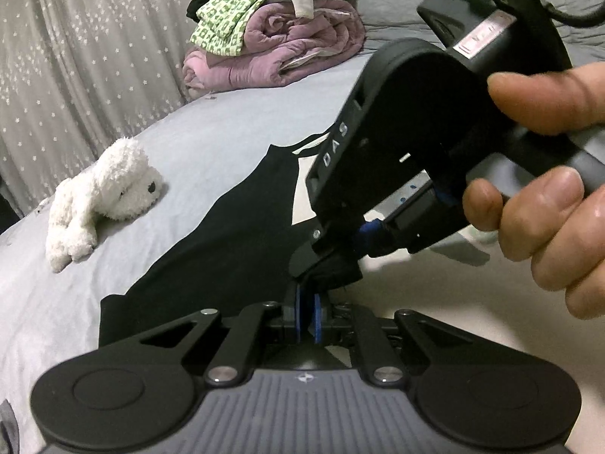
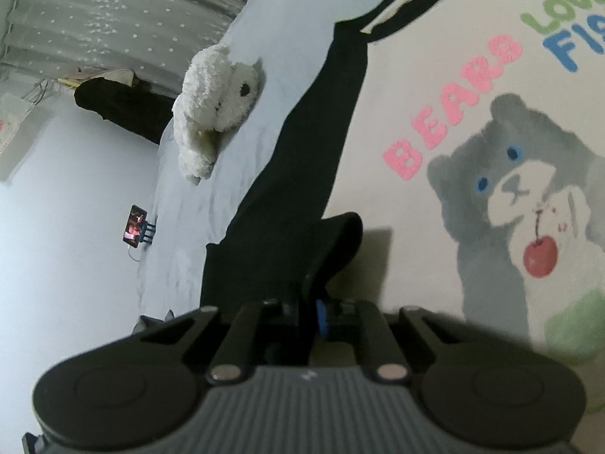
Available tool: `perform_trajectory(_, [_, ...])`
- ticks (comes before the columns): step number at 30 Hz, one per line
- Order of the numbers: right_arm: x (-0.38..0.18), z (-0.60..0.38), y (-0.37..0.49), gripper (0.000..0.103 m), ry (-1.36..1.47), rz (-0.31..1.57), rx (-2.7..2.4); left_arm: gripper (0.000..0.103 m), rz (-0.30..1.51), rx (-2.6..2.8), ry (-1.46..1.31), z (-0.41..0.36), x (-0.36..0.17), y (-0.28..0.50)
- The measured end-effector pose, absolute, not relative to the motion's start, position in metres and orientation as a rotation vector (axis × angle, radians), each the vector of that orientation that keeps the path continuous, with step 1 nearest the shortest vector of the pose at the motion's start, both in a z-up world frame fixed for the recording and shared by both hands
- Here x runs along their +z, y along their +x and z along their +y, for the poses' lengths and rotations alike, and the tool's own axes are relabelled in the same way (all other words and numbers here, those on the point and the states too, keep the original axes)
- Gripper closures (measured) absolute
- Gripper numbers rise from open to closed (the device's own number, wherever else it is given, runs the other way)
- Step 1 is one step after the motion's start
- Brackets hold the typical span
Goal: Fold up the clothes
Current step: 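Grasp the black sleeve with the right gripper while the left gripper opens and releases it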
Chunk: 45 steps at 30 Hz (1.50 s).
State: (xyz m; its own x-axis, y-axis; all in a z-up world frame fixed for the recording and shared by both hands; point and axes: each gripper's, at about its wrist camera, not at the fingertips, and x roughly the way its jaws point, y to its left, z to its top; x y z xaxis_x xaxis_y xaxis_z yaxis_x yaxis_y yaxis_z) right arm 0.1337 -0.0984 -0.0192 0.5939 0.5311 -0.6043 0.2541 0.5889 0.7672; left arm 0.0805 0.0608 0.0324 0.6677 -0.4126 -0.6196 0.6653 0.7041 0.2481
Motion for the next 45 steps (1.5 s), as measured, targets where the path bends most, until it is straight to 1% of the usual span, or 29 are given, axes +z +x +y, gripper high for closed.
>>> perform_trajectory(1, [-0.018,-0.1,0.133,0.094,0.956,0.954,0.195,0.095,0.563,-0.637,0.487,0.061,0.032,0.081])
perform_trajectory(4, [-0.016,-0.105,0.13,0.082,0.939,0.951,0.192,0.095,0.568,-0.64,0.492,0.062,0.031,0.08])
perform_trajectory(5, [-0.016,-0.106,0.13,0.075,0.94,0.95,0.189,0.095,0.568,-0.64,0.494,0.062,0.031,0.08])
perform_trajectory(6, [-0.017,-0.106,0.13,0.073,0.942,0.95,0.191,0.095,0.567,-0.643,0.496,0.061,0.031,0.079])
perform_trajectory(12, [-0.022,-0.105,0.132,0.073,0.934,0.964,0.213,0.095,0.568,-0.651,0.508,0.06,0.031,0.077])
perform_trajectory(14, [-0.023,-0.105,0.131,0.073,0.937,0.963,0.216,0.095,0.568,-0.658,0.514,0.059,0.031,0.076])
perform_trajectory(16, [-0.023,-0.106,0.131,0.076,0.936,0.958,0.218,0.095,0.569,-0.663,0.522,0.059,0.031,0.075])
perform_trajectory(18, [-0.022,-0.105,0.13,0.091,0.929,0.951,0.222,0.095,0.572,-0.664,0.525,0.059,0.03,0.075])
perform_trajectory(20, [-0.019,-0.104,0.129,0.095,0.904,0.942,0.223,0.095,0.574,-0.665,0.524,0.059,0.03,0.076])
perform_trajectory(29, [0.002,-0.106,0.131,0.096,0.824,0.909,0.227,0.088,0.552,-0.692,0.492,0.06,0.035,0.074])
perform_trajectory(35, [0.037,-0.118,0.133,0.096,0.747,0.854,0.217,0.081,0.561,-0.69,0.481,0.06,0.034,0.076])
perform_trajectory(40, [0.072,-0.137,0.134,0.096,0.698,0.793,0.207,0.081,0.589,-0.662,0.479,0.058,0.027,0.082])
perform_trajectory(43, [0.09,-0.151,0.134,0.096,0.67,0.759,0.19,0.077,0.598,-0.625,0.449,0.058,0.025,0.088])
perform_trajectory(45, [0.1,-0.161,0.135,0.096,0.655,0.746,0.174,0.076,0.6,-0.602,0.425,0.058,0.022,0.093])
